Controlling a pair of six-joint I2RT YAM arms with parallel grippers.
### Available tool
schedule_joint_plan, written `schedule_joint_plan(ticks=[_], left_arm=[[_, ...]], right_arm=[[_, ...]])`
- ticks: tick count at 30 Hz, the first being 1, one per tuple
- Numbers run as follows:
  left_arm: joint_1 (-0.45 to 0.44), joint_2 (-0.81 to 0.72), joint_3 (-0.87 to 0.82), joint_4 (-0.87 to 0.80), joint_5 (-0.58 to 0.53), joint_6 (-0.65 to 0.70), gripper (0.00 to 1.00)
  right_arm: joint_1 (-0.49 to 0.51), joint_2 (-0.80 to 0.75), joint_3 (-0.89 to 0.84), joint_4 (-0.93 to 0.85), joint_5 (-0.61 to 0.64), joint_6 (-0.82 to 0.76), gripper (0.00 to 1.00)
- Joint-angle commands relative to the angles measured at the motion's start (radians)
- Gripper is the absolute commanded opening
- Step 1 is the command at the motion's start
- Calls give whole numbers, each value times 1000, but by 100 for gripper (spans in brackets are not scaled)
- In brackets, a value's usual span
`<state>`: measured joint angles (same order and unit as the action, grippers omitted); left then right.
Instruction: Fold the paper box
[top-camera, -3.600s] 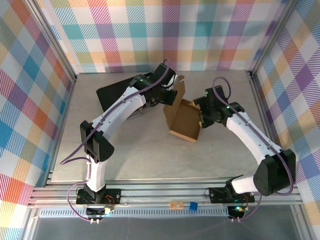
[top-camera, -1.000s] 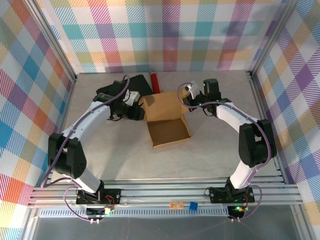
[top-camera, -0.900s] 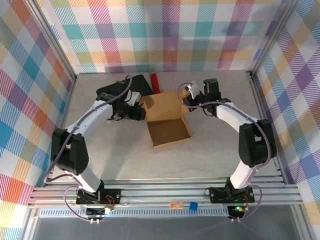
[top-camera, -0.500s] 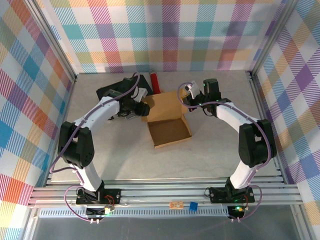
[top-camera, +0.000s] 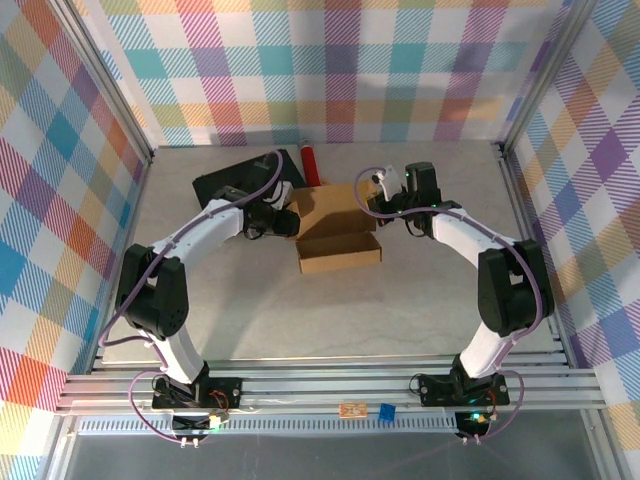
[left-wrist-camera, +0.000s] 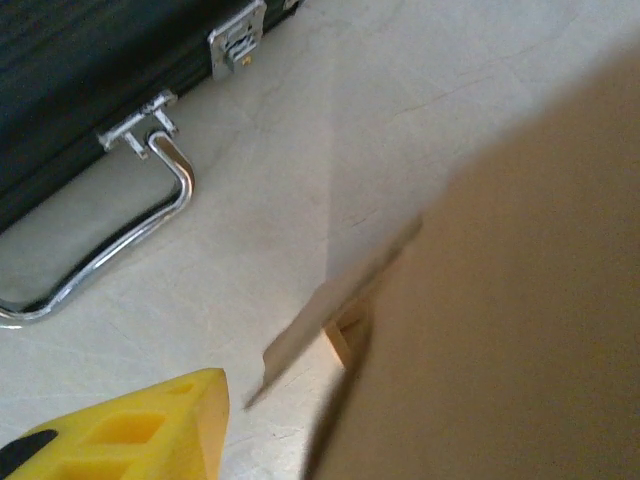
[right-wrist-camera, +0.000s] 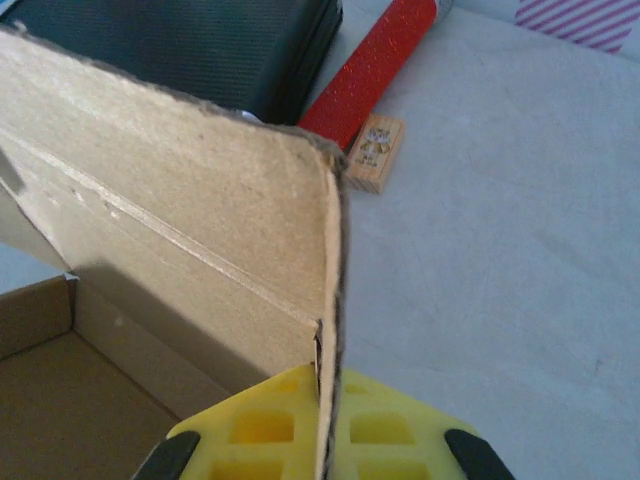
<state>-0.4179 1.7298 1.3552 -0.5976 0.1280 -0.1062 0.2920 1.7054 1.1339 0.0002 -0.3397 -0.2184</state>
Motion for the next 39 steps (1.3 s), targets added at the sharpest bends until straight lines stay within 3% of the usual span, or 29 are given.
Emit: schedule_joint_plan(ticks=[1, 7, 14, 19, 21, 26, 33, 39], left_arm=[[-12, -43, -57, 52, 17, -57, 47], [-12, -33, -71, 124, -10, -78, 47], [-10, -88, -45, 97, -57, -73, 60], [32, -125, -90, 82, 58, -11, 62], [57, -158, -150, 150, 143, 9, 62], [135, -297, -397, 505, 299, -16, 61], [153, -254, -486, 731, 352, 1, 60], [151, -168, -461, 774, 351, -23, 54]], right_arm=[[6, -36, -13, 18, 1, 22, 0], [5, -52, -14, 17, -1, 28, 0], [5, -77, -6, -2, -2, 21, 0], [4, -74, 6, -30, -29, 10, 0], [4, -67, 14, -43, -42, 14, 0], [3, -53, 24, -67, -78, 16, 0], [3, -41, 36, -96, -96, 8, 0], [4, -31, 52, -106, -101, 10, 0]])
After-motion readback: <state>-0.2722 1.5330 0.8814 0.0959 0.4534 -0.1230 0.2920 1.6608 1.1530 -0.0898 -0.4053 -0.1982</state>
